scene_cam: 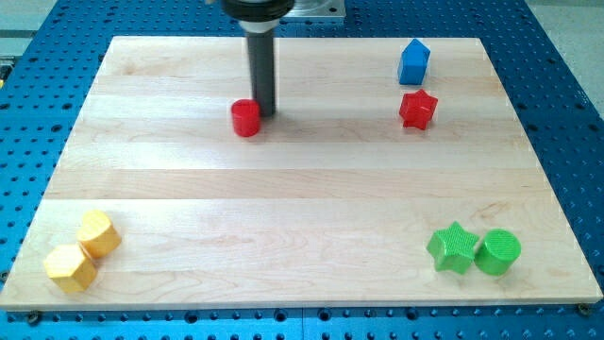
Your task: Slightly push the red star to the left
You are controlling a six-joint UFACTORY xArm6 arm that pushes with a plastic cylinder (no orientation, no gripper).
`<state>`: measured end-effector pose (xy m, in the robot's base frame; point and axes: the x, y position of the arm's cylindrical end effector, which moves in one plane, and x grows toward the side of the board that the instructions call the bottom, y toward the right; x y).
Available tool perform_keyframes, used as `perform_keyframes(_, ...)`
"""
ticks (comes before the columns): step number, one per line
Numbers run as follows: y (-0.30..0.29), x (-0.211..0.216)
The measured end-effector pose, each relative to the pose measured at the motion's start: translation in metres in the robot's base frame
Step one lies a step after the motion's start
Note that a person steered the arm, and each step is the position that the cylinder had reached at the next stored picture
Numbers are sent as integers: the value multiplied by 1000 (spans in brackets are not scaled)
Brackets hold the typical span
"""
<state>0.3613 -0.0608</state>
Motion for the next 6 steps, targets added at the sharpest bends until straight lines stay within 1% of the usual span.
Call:
perform_keyframes(1, 39, 32)
perform_keyframes(2, 136, 77)
perform_keyframes(3, 237, 70)
perform_keyframes(4, 313, 37)
perform_keyframes(5, 280, -8)
perform_keyframes(6, 211, -14)
